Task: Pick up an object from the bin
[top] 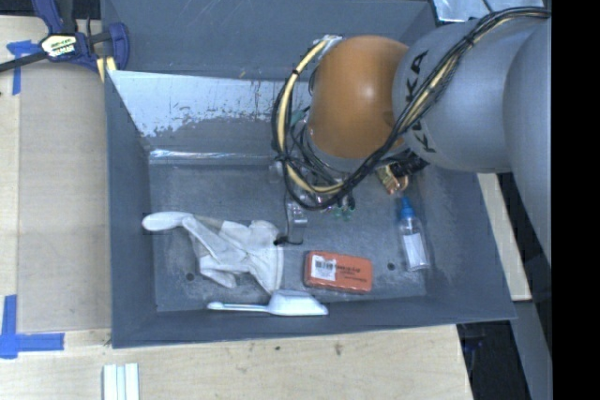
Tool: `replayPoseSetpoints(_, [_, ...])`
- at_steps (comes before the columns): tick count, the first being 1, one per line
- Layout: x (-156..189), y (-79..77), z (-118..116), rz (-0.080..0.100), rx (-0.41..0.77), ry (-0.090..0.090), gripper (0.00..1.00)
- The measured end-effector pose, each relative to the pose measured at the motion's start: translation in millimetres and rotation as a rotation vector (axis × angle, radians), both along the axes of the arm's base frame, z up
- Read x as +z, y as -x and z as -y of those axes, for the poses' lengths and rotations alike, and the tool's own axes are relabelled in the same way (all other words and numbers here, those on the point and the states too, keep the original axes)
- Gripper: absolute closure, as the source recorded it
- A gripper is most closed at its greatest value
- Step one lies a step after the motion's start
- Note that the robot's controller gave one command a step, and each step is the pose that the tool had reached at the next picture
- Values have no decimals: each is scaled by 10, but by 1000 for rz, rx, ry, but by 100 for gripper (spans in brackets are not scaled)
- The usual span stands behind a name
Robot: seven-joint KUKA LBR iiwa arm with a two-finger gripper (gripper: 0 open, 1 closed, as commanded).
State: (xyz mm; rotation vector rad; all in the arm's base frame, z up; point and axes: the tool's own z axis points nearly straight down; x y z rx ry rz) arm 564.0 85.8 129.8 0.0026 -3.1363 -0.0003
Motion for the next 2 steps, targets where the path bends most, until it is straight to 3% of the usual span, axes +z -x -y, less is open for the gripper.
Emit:
replayPoseSetpoints(1, [47,-19,3,8,-2,-1,0])
replayPoseSetpoints(2, [-241,189,-153,10,-35,-1,0])
